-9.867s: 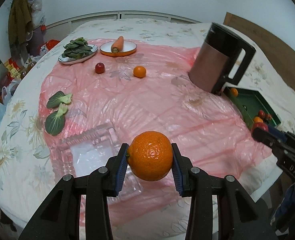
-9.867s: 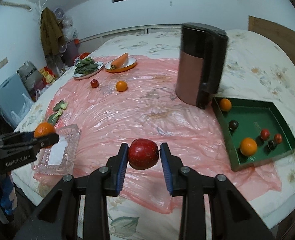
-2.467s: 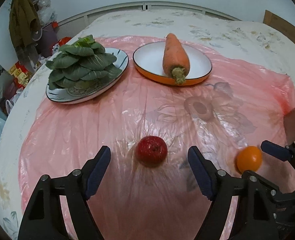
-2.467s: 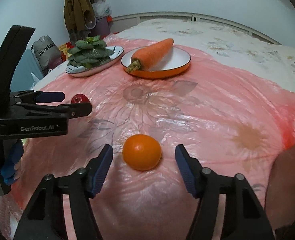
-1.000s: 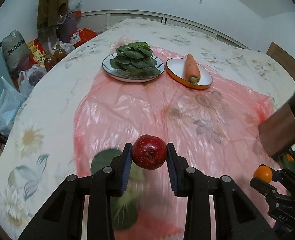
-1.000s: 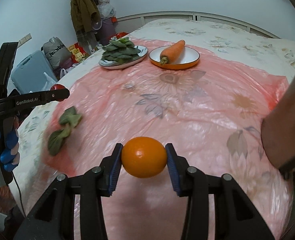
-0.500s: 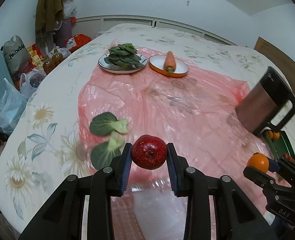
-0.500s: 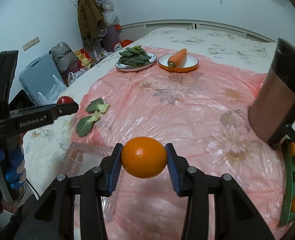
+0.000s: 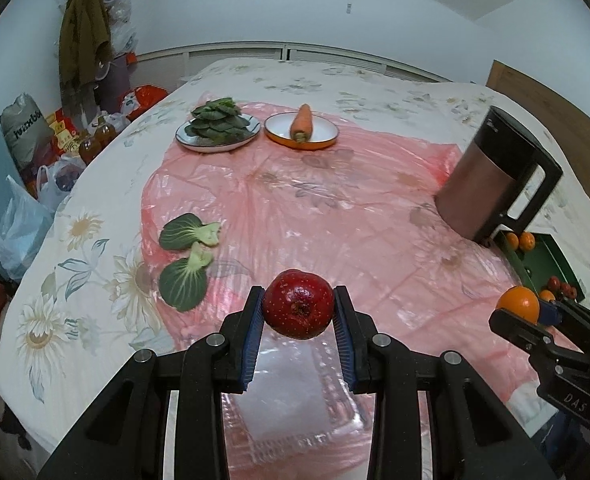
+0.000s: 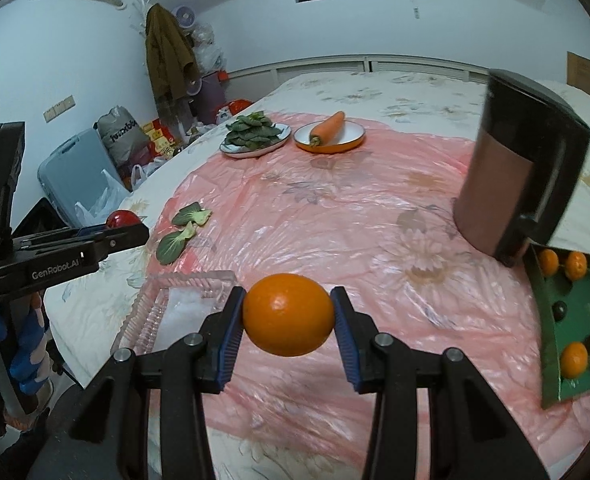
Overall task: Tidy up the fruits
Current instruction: 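Lift the apple and orange and carry them toward the green box, then lower the apple and orange into the green box and open both grippers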
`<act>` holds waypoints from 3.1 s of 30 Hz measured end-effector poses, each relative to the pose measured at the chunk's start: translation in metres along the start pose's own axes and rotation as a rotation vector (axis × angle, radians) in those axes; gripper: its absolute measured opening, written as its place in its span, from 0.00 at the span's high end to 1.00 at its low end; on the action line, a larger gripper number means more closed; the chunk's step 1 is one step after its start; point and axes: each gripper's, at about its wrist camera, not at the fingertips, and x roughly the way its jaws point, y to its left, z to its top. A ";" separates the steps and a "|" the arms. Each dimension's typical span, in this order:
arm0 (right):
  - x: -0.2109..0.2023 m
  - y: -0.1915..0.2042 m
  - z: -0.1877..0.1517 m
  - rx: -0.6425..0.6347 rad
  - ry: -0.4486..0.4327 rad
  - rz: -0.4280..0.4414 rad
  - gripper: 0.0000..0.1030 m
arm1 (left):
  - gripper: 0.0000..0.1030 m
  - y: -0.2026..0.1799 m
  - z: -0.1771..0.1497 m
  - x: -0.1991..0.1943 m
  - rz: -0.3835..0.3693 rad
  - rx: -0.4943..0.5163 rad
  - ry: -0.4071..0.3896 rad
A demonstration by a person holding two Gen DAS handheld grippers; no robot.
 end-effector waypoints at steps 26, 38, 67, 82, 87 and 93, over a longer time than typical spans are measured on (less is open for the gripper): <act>-0.064 -0.131 -0.041 0.219 -0.099 -0.093 0.51 | 0.72 -0.155 -0.011 0.003 -0.091 0.247 0.049; -0.095 -0.204 -0.043 0.297 -0.153 -0.191 0.51 | 0.72 -0.244 -0.011 0.008 -0.226 0.382 0.069; -0.109 -0.387 -0.060 0.434 -0.152 -0.460 0.51 | 0.72 -0.456 -0.003 0.113 -0.331 0.619 0.162; -0.070 -0.435 -0.070 0.474 -0.058 -0.506 0.51 | 0.72 -0.496 -0.021 0.169 -0.303 0.670 0.232; -0.060 -0.437 -0.078 0.480 -0.017 -0.517 0.51 | 0.72 -0.495 -0.026 0.175 -0.299 0.664 0.245; -0.060 -0.436 -0.083 0.484 -0.015 -0.523 0.31 | 0.67 -0.495 -0.028 0.175 -0.297 0.668 0.246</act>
